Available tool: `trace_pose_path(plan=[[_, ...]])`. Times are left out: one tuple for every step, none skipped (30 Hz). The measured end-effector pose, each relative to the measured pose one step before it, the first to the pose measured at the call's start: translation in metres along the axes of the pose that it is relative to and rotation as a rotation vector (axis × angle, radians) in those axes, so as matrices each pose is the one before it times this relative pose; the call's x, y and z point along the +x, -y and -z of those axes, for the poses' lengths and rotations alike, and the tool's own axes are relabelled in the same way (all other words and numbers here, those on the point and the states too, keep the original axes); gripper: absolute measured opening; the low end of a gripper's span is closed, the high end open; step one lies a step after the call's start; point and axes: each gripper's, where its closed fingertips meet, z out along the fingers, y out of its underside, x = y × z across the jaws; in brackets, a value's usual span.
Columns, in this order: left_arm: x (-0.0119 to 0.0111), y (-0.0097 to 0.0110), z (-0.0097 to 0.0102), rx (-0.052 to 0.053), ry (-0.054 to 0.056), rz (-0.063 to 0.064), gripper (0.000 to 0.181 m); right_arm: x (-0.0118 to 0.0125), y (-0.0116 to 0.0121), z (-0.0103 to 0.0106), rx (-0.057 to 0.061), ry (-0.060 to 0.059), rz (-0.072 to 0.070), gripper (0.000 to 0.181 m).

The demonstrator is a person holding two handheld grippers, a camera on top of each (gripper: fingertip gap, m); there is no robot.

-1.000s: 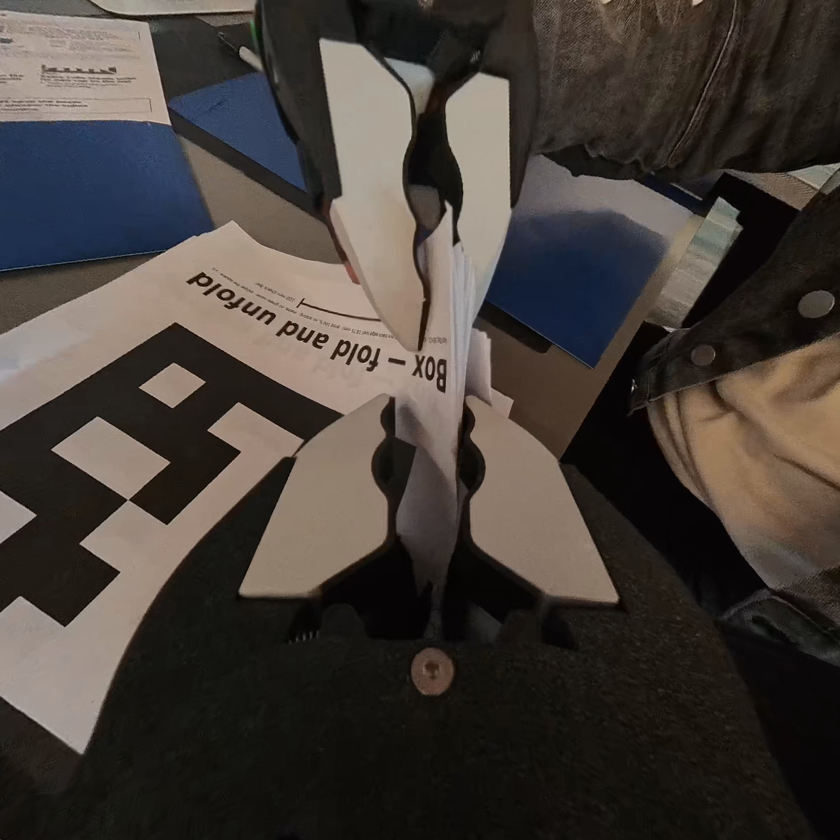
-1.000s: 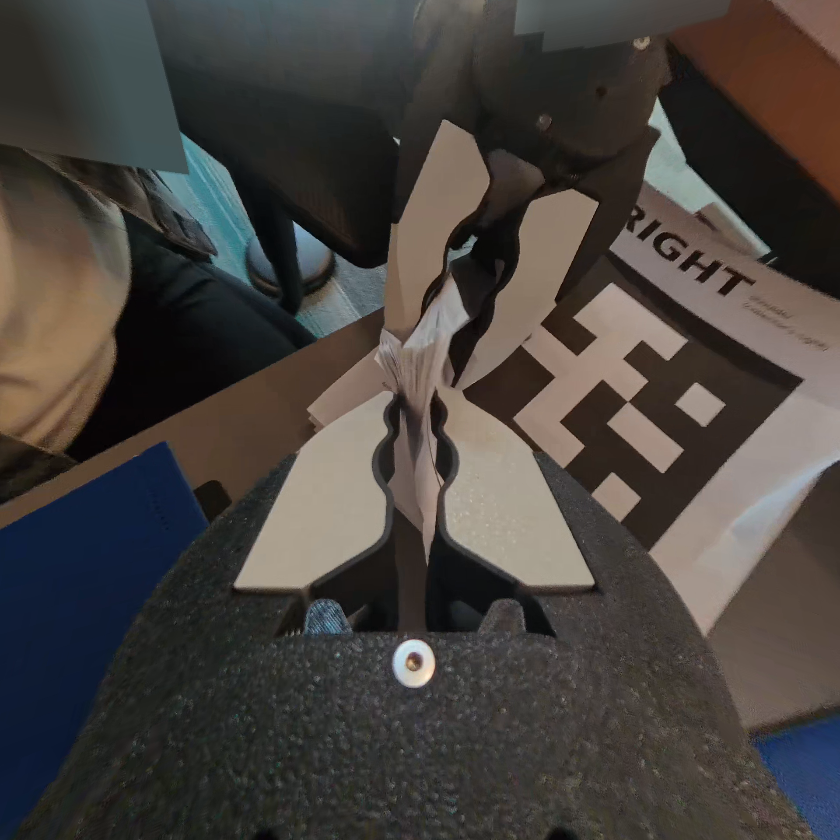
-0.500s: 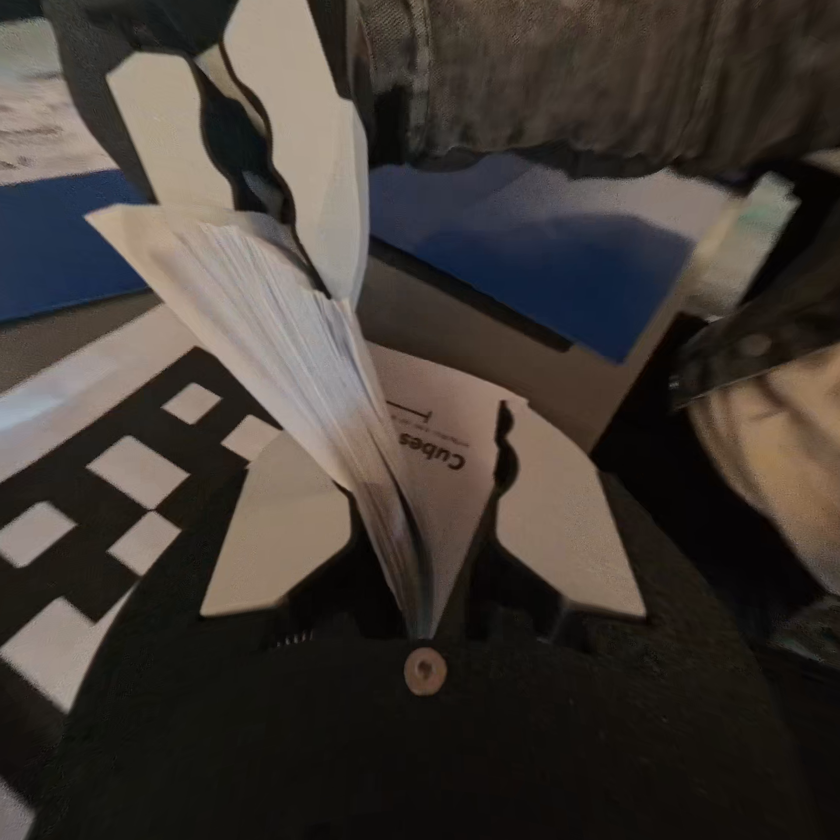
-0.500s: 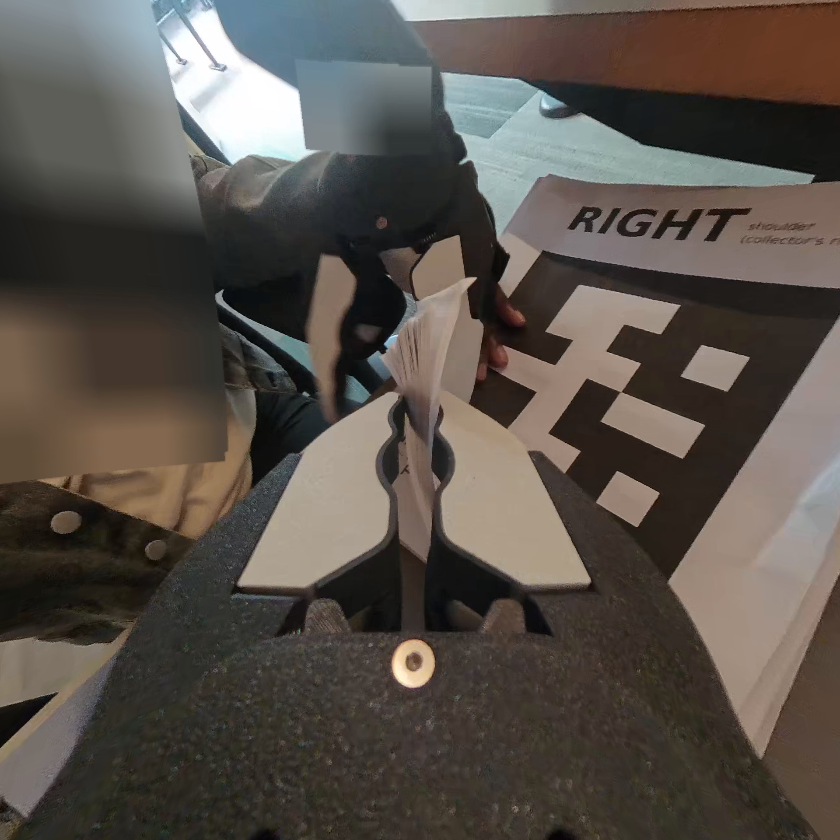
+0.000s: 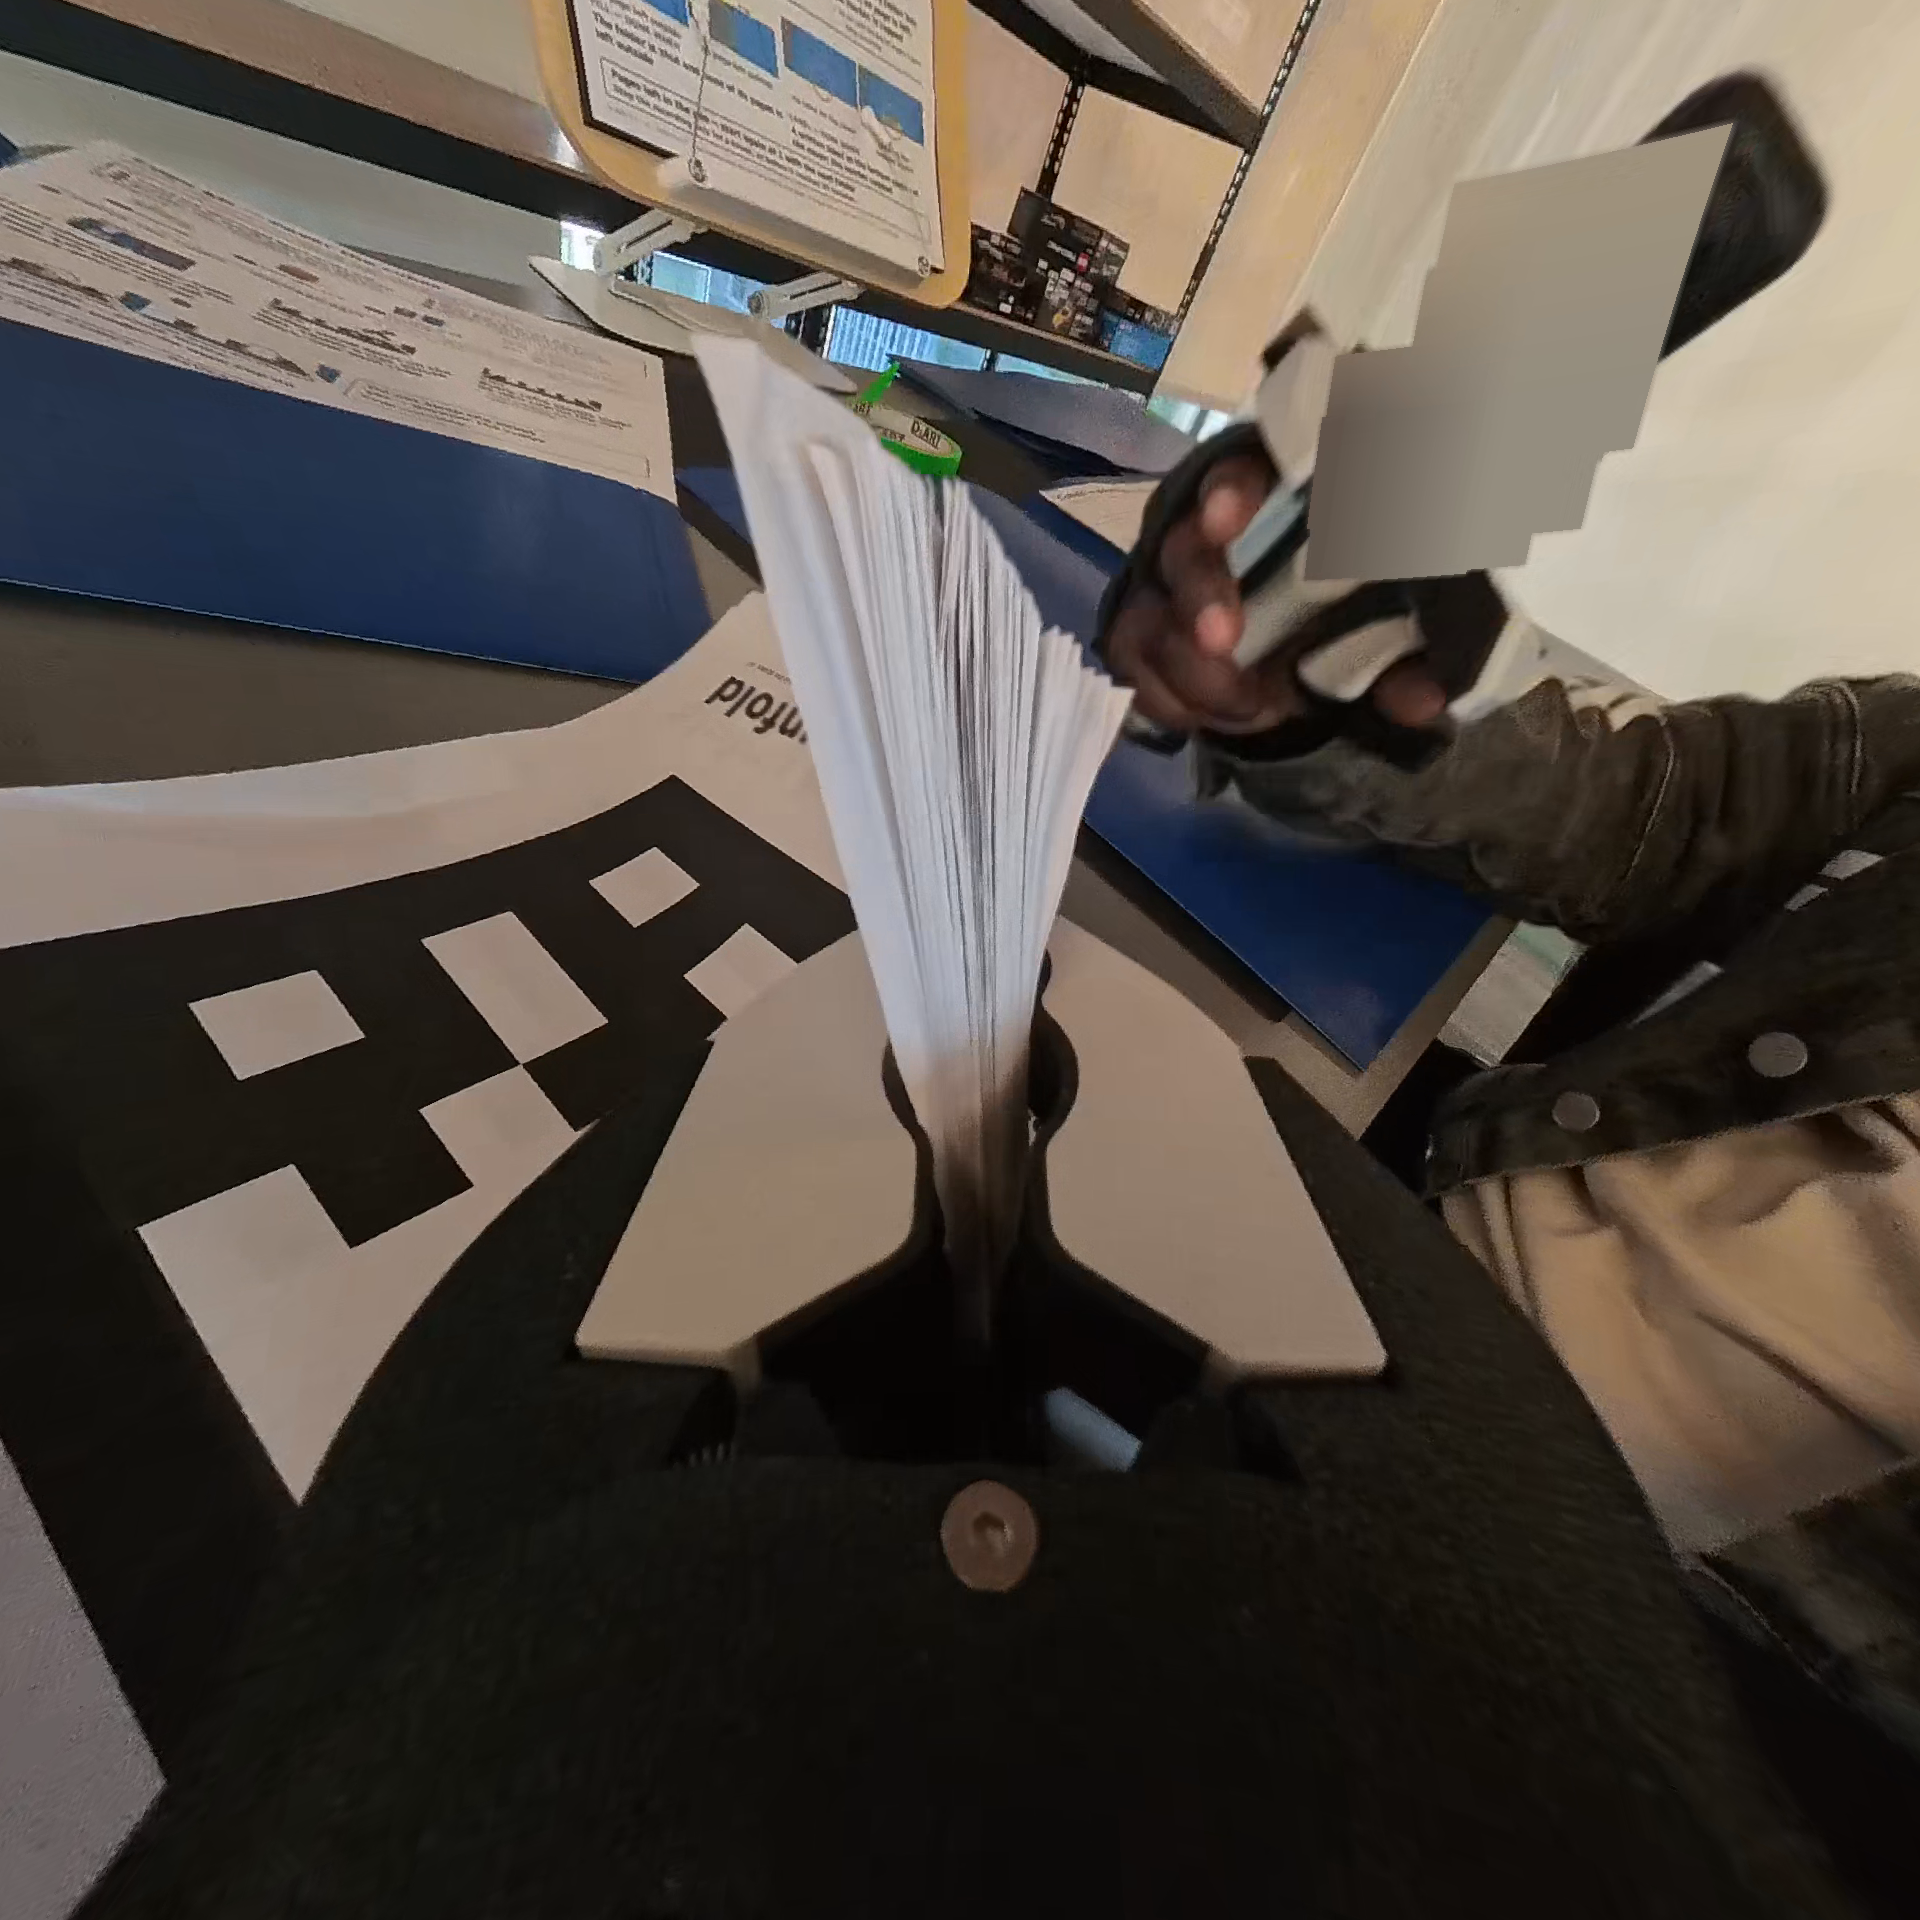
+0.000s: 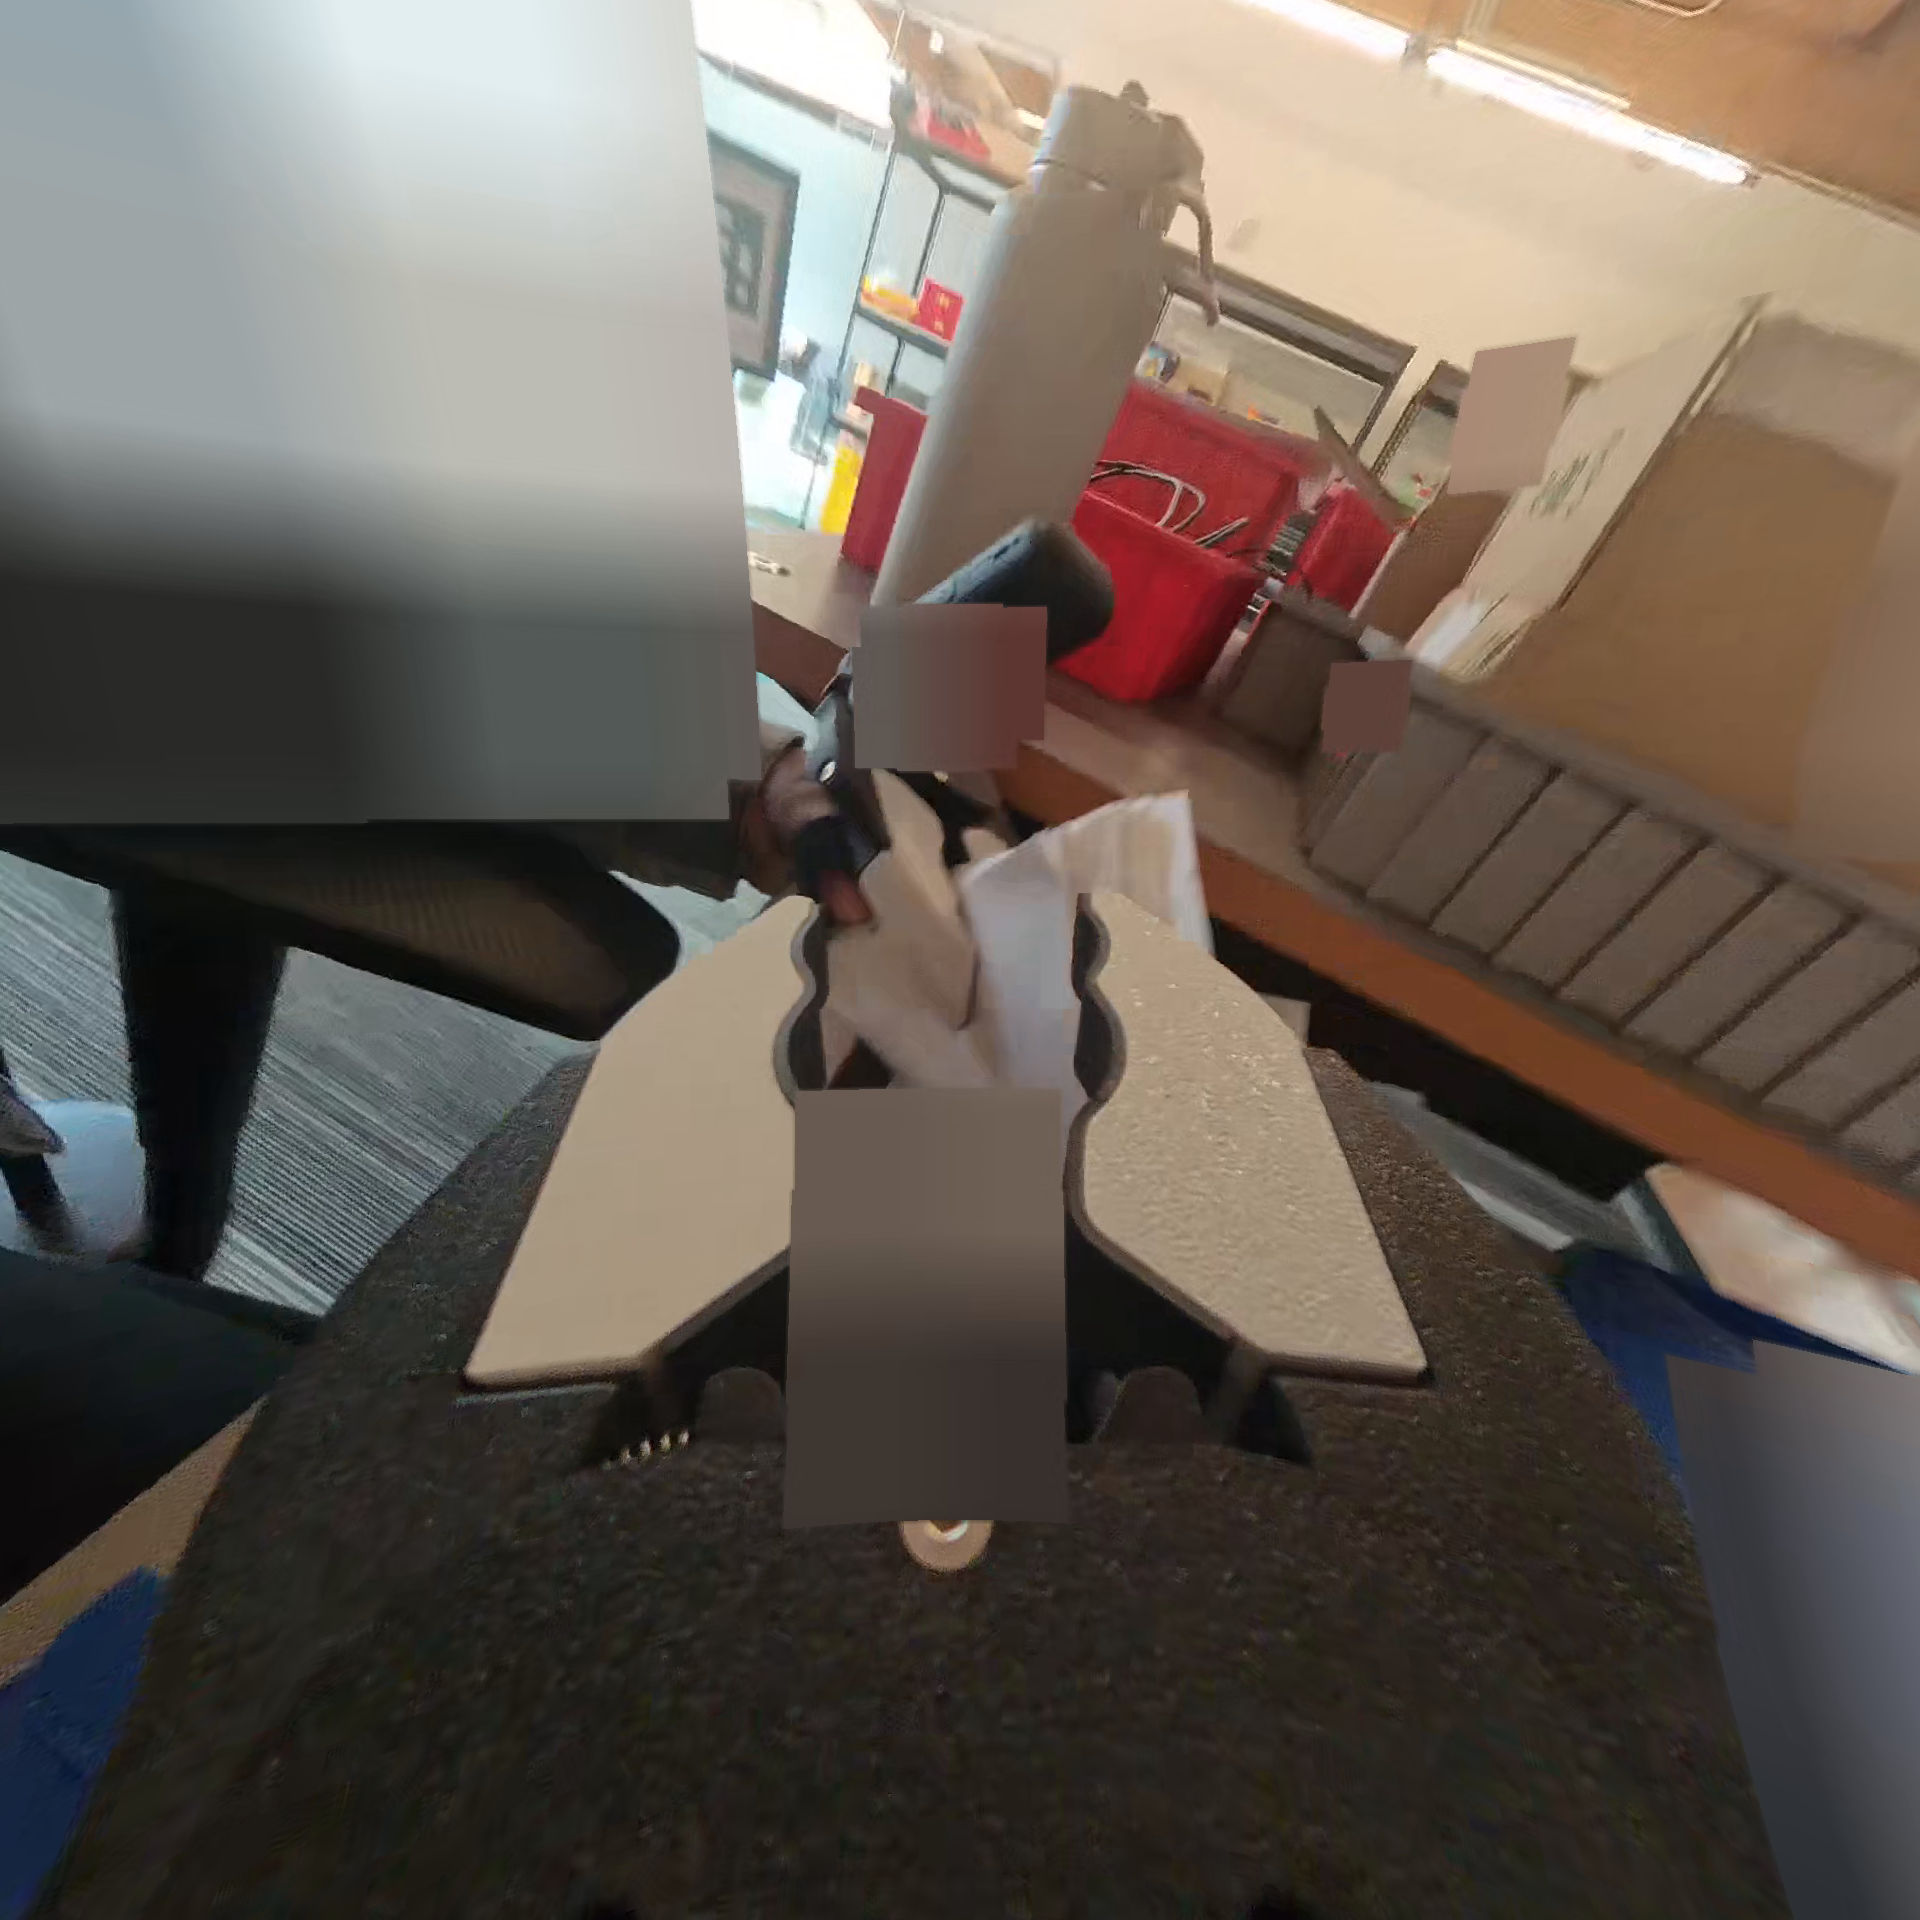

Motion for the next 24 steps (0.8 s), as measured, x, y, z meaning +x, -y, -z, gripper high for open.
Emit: trace_pose_path(plan=[[0.00036,-0.00004,0.00106,0.0052,0.0006,-0.0028,0.014,-0.00132,-0.00906,0.00141,0.045,-0.016,-0.0775,0.044],[0.00036,-0.00052,0.00001,-0.0034,-0.001,-0.0011,0.015,0.00294,-0.00808,0.00184,0.0351,-0.0176,-0.0815,0.04],[0.00049,-0.00043,-0.00041,-0.0074,0.0004,-0.0038,0.015,0.00237,-0.00793,0.00102,-0.0159,0.0062,-0.0485,0.041],[0.00038,-0.00075,-0.00041,-0.005,0.0036,-0.0064,0.014,0.00176,-0.00644,0.00016,-0.0439,0.0134,-0.0206,0.049],[0.00044,-0.00043,-0.00018,-0.0032,0.0028,-0.0055,0.014,-0.00052,-0.00563,-0.00049,-0.0441,0.0271,-0.0146,0.058],[0.0003,0.00009,-0.00024,-0.0015,0.0027,-0.0039,0.014,-0.00352,-0.00725,-0.00087,-0.0475,0.0406,-0.0089,0.065],[0.00005,0.0002,-0.00014,-0.0022,-0.0002,0.0005,0.014,-0.00526,-0.0095,-0.00139,-0.0609,0.0404,0.0145,0.07],[-0.00001,0.00003,-0.00032,-0.0008,-0.0014,0.0043,0.014,-0.00573,-0.00902,-0.00195,-0.0645,0.0285,0.041,0.07],[-0.00031,0.00005,-0.00026,0.0,-0.0019,0.0053,0.014,-0.00566,-0.00573,-0.00242,-0.0485,0.0154,0.058,0.069],[-0.00022,0.00005,0.00012,0.0002,-0.0022,0.0037,0.014,-0.00692,-0.00285,-0.00288,-0.0263,0.0178,0.0627,0.064],[-0.00002,0.00013,-0.00001,0.0015,0.0002,0.0027,0.014,-0.00626,-0.00171,-0.00309,-0.0117,0.0148,0.0522,0.059],[-0.00011,-0.0001,-0.00015,0.001,-0.0002,0.0013,0.014,-0.0051,-0.00227,-0.00307,-0.0144,0.0134,0.0398,0.058],[0.00002,-0.00002,-0.00011,-0.0007,-0.0005,0.0008,0.014,-0.0045,-0.00248,-0.00244,-0.0202,0.0173,0.0293,0.057],[0.00041,-0.00015,-0.00005,-0.0015,-0.0018,-0.0013,0.014,-0.00266,-0.00199,-0.00179,-0.018,0.0122,0.016,0.056],[0.00136,-0.00041,0.00023,-0.0013,-0.0056,-0.0077,0.015,-0.00108,-0.00156,-0.00134,-0.0122,0.0047,0.0068,0.055],[0.00048,-0.00034,-0.00002,-0.0025,-0.0016,-0.0029,0.016,-0.00081,-0.00173,-0.00131,-0.0132,0.0034,0.0087,0.054],[0.00011,-0.00019,-0.00055,-0.004,-0.0029,0.0025,0.017,-0.00215,-0.00265,-0.00159,-0.0202,0.0095,0.0182,0.053],[-0.00003,0.00007,-0.00018,-0.0015,-0.0014,0.0047,0.017,-0.00234,-0.00433,-0.00231,-0.0318,0.0087,0.0254,0.053],[-0.00025,0.00045,-0.00008,0.002,-0.0006,0.0031,0.017,-0.00151,-0.00532,-0.00284,-0.0401,0.0011,0.0254,0.054],[-0.00013,0.00012,0.00017,0.0022,0.0012,0.0009,0.017,-0.00026,-0.00547,-0.00338,-0.0424,-0.0075,0.0217,0.054],[0.00004,-0.00013,-0.00008,-0.0003,0.0009,-0.0017,0.017,-0.00054,-0.00417,-0.00328,-0.0352,-0.004,0.017,0.053],[0.0002,-0.00042,-0.00037,-0.0029,0.0004,-0.0026,0.017,-0.00108,-0.0015,-0.00232,-0.0157,0.0044,0.0118,0.049],[0.00036,-0.00058,-0.00042,-0.0039,-0.0001,-0.0035,0.017,0.0001,0.00111,-0.001,0.0053,0.0001,0.0038,0.044],[0.00028,-0.00047,-0.00041,-0.0032,0.0,-0.0036,0.017,0.00037,0.00007,-0.00041,0.0005,-0.0005,0.0015,0.039]])
